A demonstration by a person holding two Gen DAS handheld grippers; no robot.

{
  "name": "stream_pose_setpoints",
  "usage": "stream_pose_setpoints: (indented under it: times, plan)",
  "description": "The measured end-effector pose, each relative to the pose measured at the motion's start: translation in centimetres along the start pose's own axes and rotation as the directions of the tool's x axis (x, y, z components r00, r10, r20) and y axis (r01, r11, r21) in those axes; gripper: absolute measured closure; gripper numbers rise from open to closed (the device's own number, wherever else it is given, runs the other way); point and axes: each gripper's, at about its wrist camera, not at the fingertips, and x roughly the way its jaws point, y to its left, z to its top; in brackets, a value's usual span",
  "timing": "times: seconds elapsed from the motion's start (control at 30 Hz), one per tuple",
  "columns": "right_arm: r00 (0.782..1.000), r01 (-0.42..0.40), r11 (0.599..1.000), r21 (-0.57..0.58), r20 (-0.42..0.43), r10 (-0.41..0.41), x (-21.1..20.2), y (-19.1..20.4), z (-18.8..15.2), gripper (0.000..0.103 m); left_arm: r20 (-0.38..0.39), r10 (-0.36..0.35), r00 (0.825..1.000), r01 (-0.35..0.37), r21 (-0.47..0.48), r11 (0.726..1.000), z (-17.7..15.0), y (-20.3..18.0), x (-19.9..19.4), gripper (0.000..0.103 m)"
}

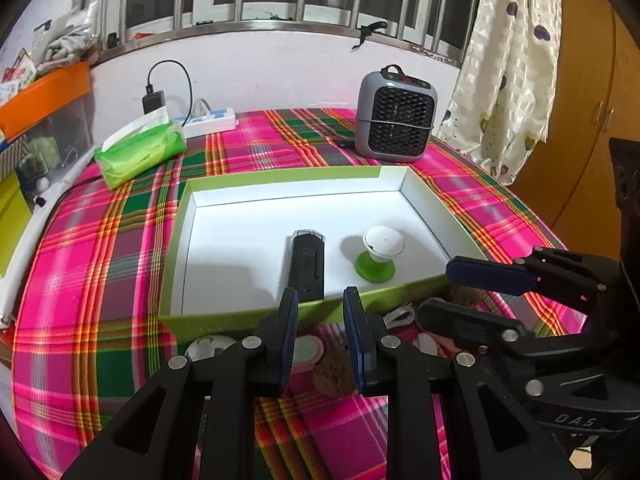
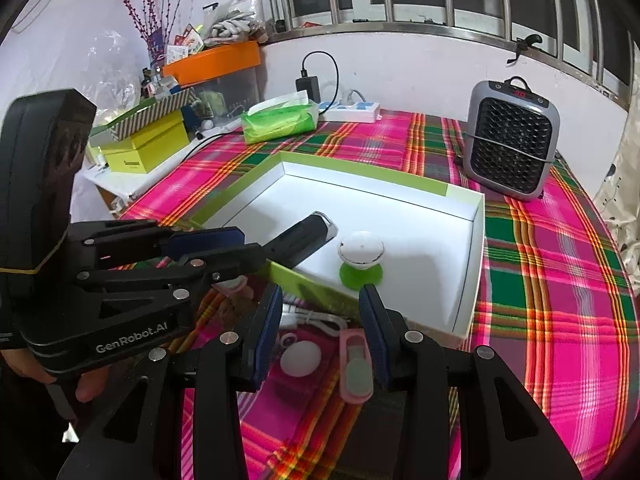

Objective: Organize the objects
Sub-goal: 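Carry both held items into the green box and open both tools to release, then withdraw both tools from the box back toward the remaining items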

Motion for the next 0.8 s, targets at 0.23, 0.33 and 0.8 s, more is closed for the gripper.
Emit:
stream_pose_setpoints:
  times: [0.23, 0.33, 0.8]
  plan:
    - [1.000, -0.003, 1.000, 0.011, -0.010, 0.003, -0.4, -0.1, -0.9, 0.062, -0.013, 0.001, 1.000, -0.001, -0.013, 1.000, -0.8, 0.5, -0.1, 0.082]
    - [1.000, -0.005, 1.000, 0.019, -0.010, 0.005, -0.7, -0.4, -1.2, 0.062, -0.008, 0.002, 1.000, -0.002, -0.017, 1.000, -1.1, 0.7, -0.5, 0.082]
    - [1.000, 0.025, 0.997, 0.079, -0.006, -0.024, -2.1, -2.6, -2.8, 0.062, 0.004, 0.031, 1.000, -0.031, -0.046, 0.998, -2.4, 2.4, -1.8, 0.082]
